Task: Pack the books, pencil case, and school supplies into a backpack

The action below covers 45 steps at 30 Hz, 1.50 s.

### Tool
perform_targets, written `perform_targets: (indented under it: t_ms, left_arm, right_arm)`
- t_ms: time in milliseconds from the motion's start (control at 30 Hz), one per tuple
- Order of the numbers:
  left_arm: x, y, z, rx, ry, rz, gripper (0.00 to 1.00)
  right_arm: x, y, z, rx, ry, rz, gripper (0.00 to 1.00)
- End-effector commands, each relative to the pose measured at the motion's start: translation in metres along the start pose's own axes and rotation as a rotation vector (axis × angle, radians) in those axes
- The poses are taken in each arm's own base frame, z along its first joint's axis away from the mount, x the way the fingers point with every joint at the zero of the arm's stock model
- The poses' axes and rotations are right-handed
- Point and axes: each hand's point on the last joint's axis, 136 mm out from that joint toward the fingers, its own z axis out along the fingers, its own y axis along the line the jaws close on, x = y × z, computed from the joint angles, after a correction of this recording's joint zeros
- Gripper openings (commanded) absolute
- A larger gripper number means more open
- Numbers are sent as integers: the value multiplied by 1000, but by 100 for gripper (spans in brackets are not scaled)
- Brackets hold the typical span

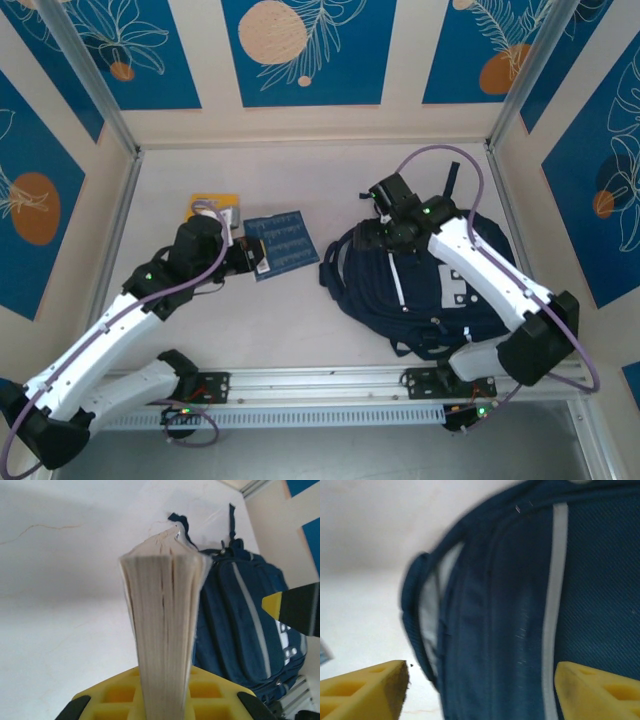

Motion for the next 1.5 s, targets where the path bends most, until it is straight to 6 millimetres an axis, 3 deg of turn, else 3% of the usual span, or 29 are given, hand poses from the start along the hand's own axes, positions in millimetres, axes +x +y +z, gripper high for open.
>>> perform_targets:
  t_ms: [0,100,200,533,800,1100,1467]
  left_arm:
    - [-12,-12,-7,37,-17,59,0]
    - [-12,-13,-4,39,-7,72,0]
    - [-13,-12,-1,38,-3,73,0]
    - [-8,-10,11,48,28,53,0]
    - [-5,-8,14,52,45,42,0]
    - [-4,-6,16,48,48,32,0]
    - [-4,-4,17,44,50,19,0]
  right_arm:
    - [8,-23,-2,72,77,-35,82]
    - [9,-23,6,57,116,-13,91]
    - [14,-23,17,68,152,-15,92]
    - [26,-13,38,96,192,-49,80]
    - [33,-19,54,260,207,-146,75]
    - [34,-24,56,343,177,-183,55]
    - [36,-20,43,260,149,-136,49]
